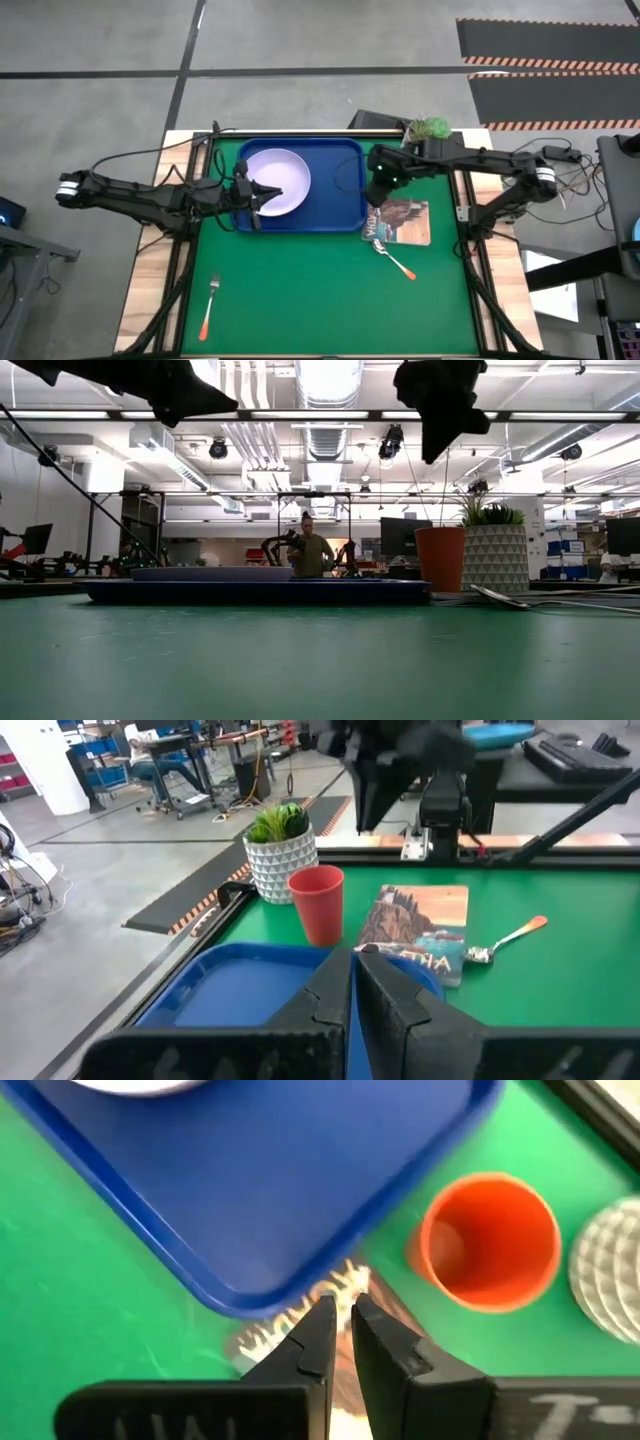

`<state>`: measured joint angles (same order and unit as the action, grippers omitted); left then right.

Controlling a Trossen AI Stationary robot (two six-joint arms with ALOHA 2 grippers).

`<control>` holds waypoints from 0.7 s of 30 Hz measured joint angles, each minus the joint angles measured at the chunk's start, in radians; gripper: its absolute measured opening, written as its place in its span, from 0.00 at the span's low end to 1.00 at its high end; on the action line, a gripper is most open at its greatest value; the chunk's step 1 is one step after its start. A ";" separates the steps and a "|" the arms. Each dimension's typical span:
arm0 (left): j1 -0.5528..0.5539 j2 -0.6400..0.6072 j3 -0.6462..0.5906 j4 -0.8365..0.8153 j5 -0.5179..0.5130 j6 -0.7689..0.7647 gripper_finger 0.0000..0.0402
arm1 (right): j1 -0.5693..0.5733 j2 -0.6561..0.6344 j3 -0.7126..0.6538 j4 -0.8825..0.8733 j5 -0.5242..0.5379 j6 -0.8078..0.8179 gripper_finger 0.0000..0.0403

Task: Pick and place plate/cup/fork/spoon on tray
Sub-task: Put the orange cup on the top right of the blue serving tray

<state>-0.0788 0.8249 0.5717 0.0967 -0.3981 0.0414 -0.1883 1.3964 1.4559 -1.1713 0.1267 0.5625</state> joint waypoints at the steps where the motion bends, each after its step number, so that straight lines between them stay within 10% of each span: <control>1: 0.000 -0.002 0.004 0.004 0.000 0.001 0.00 | -0.012 0.012 0.015 -0.034 -0.005 0.001 0.07; 21: 0.000 -0.027 0.006 -0.010 0.000 -0.007 0.00 | -0.279 0.170 0.047 -0.102 -0.109 -0.095 0.07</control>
<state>-0.0788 0.7979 0.5778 0.0868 -0.3985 0.0342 -0.4674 1.5659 1.5024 -1.2731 0.0174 0.4674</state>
